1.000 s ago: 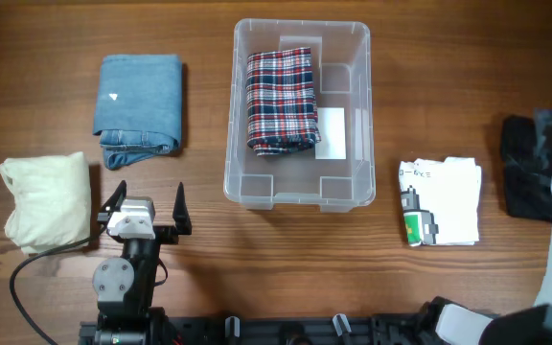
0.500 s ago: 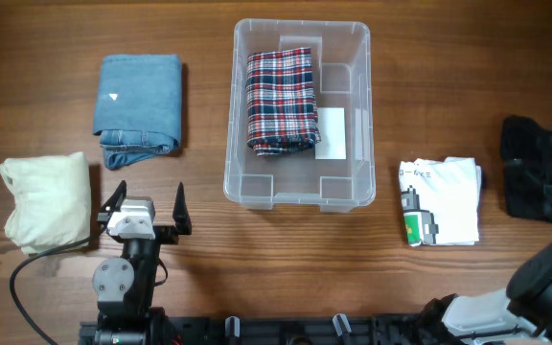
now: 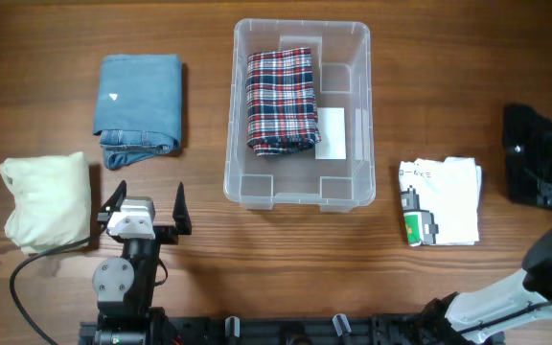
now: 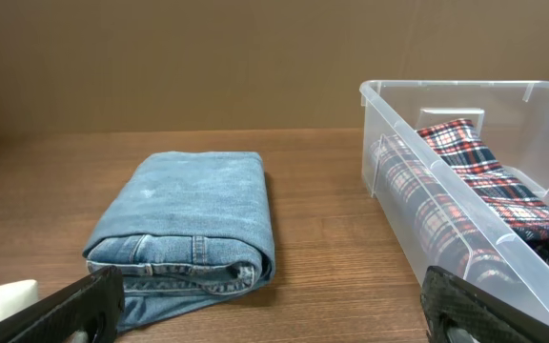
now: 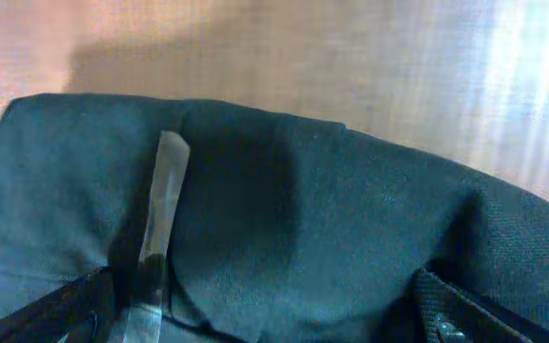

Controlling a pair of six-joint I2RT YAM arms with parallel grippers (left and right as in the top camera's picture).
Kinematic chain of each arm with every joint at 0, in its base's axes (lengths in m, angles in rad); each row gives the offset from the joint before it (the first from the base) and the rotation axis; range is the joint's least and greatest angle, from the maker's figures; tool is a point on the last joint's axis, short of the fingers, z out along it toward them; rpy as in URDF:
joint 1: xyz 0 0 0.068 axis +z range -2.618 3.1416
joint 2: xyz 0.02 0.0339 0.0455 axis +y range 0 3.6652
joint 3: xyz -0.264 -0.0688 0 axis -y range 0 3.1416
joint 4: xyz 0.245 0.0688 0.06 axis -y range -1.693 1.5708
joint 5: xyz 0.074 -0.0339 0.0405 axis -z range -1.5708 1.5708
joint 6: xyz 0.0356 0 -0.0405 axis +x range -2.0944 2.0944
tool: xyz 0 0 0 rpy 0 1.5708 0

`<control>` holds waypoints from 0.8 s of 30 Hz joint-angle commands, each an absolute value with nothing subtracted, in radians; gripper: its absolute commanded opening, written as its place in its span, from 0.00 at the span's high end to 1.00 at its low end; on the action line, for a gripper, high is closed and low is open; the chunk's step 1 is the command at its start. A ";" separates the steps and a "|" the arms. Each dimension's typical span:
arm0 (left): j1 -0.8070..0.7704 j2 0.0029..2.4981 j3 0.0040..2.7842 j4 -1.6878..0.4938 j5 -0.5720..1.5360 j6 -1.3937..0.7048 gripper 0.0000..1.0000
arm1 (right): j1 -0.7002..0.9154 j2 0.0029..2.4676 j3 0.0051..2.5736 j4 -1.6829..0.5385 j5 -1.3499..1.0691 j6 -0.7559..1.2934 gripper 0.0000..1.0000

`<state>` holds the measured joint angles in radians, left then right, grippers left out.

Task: Pack container
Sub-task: 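Move the right gripper to the black garment on the right, then grasp the black garment with the right gripper and lift it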

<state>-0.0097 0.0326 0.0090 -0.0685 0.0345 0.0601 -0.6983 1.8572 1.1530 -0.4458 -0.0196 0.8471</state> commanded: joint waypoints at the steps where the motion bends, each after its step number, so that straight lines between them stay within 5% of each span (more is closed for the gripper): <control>1: -0.002 0.030 0.006 -0.076 0.032 0.074 0.00 | -0.609 1.964 1.131 -0.375 -0.226 0.945 0.00; 8: -0.002 0.030 0.006 -0.076 0.032 0.074 0.00 | -0.520 1.957 1.197 -0.247 -0.390 1.013 0.00; 24: -0.002 0.030 0.006 -0.076 0.032 0.074 0.00 | -0.567 1.612 1.229 -0.317 -0.243 0.572 0.00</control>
<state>-0.0097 0.0326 0.0090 -0.0685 0.0345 0.0601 -0.5537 1.6253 1.2144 -0.2932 -0.3386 0.6815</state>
